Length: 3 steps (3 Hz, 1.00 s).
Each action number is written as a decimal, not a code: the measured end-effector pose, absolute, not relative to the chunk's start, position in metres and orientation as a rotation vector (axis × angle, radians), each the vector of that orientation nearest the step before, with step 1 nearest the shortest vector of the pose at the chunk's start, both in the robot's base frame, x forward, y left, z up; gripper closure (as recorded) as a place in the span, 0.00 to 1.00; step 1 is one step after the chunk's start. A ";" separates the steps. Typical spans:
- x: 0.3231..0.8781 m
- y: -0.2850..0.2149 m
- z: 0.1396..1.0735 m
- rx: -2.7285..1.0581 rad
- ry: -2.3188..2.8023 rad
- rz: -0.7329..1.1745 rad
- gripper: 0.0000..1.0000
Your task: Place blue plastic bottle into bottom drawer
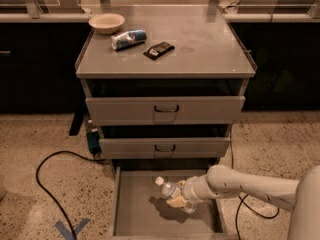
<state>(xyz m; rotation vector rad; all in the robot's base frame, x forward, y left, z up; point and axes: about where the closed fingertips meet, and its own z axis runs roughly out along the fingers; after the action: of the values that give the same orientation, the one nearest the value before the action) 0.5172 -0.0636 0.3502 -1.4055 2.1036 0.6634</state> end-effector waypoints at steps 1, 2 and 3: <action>0.508 -0.059 0.307 -1.371 2.130 0.666 1.00; 0.500 -0.051 0.227 -1.409 2.158 0.678 1.00; 0.493 -0.043 0.135 -1.435 2.231 0.731 1.00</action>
Offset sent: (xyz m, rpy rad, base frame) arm -0.0384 0.0303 -0.2666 -0.0418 0.1393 0.0148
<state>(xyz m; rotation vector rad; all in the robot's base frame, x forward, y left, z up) 0.4930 -0.0432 0.1354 -1.4354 2.2312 0.7308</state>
